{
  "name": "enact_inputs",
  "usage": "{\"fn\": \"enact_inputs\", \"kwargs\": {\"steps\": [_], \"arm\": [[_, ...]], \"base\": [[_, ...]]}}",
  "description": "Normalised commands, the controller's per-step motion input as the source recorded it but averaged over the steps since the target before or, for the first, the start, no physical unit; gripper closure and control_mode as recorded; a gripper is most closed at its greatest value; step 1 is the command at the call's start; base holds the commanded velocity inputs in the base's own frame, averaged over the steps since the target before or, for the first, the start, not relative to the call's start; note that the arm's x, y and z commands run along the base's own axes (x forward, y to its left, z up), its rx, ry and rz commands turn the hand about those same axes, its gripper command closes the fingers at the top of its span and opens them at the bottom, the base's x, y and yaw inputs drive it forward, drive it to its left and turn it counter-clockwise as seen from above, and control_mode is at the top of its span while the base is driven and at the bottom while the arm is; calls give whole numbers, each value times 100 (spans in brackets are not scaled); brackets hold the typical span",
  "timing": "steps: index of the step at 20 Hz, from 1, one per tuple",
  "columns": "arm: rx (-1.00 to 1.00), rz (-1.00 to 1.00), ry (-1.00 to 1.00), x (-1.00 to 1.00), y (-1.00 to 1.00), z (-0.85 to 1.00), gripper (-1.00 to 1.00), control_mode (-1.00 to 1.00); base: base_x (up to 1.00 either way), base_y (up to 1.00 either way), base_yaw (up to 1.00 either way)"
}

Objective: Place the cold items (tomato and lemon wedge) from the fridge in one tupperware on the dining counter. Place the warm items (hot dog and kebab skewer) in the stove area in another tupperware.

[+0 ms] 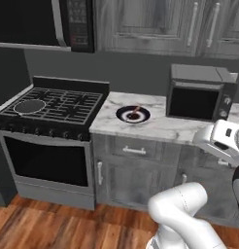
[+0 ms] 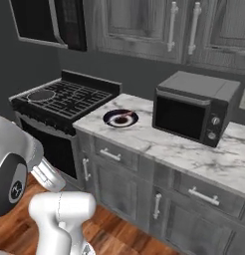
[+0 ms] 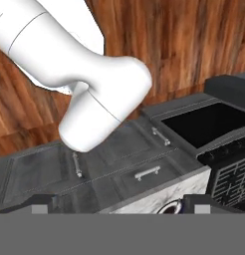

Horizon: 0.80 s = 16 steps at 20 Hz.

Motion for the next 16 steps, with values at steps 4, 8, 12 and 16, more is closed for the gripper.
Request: {"fn": "enact_inputs", "kwargs": {"steps": [4, 8, 12, 16], "arm": [[0, 0, 0, 0, 0, 0, -100, 100], [0, 0, 0, 0, 0, 0, -100, 100], [0, 0, 0, 0, 0, 0, -100, 100], [0, 0, 0, 0, 0, 0, -100, 100]], "base": [[58, 39, -27], [49, 30, -31], [43, 24, -32], [57, 27, -31]]}}
